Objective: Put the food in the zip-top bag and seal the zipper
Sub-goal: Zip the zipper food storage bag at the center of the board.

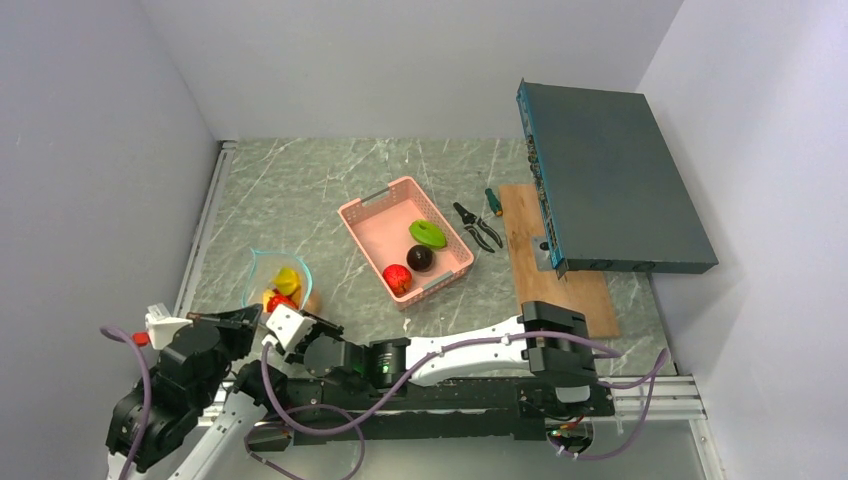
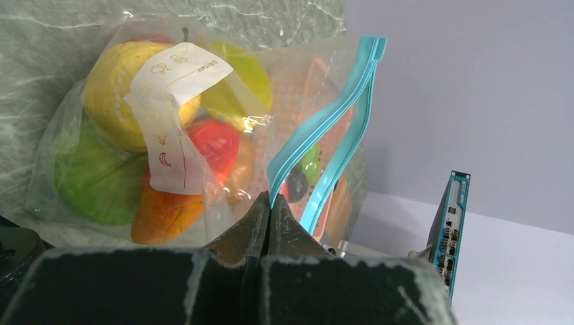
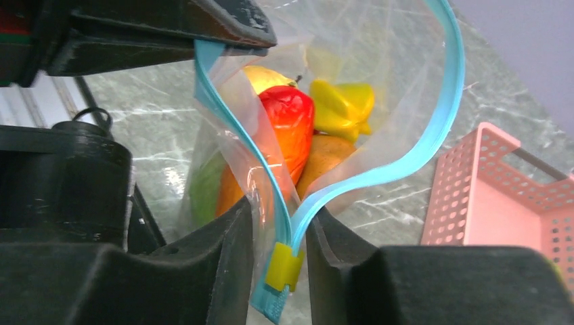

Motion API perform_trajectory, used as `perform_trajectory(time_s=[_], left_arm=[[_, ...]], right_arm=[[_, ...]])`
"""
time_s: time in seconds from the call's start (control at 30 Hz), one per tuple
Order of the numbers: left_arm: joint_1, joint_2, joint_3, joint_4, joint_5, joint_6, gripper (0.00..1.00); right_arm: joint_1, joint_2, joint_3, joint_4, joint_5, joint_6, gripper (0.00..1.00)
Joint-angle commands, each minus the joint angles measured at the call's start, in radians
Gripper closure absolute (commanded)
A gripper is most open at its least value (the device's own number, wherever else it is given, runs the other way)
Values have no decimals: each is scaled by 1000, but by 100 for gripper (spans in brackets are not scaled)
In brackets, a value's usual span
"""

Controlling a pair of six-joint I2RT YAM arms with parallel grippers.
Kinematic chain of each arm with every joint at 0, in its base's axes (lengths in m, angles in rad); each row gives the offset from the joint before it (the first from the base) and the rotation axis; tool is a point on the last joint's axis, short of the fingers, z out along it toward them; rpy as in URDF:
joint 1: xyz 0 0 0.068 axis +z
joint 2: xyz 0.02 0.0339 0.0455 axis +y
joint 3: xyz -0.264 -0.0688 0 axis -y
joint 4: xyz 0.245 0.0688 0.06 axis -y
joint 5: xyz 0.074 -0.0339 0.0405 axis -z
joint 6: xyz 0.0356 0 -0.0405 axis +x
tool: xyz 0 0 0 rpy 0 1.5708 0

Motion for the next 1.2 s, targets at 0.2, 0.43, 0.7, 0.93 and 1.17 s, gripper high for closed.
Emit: perform_trajectory(time_s=[0.2, 0.43, 0.7, 0.93, 1.17], left_arm=[[2, -108, 39, -82, -34, 41, 83], [1, -129, 129, 71, 27, 467, 1], [0, 106, 275, 246, 313, 1179, 0], [0, 268, 272, 270, 603, 1475, 0], [0, 353, 193, 337, 822, 1549, 0]], right_arm=[[-18, -90, -91, 159, 13, -181, 100], [-101, -237, -188, 71, -283, -239, 100], [-233, -322, -163, -109, -651, -271, 100], [-354, -342, -140, -244, -890, -204, 100], [-438, -433, -155, -323, -1113, -134, 100]])
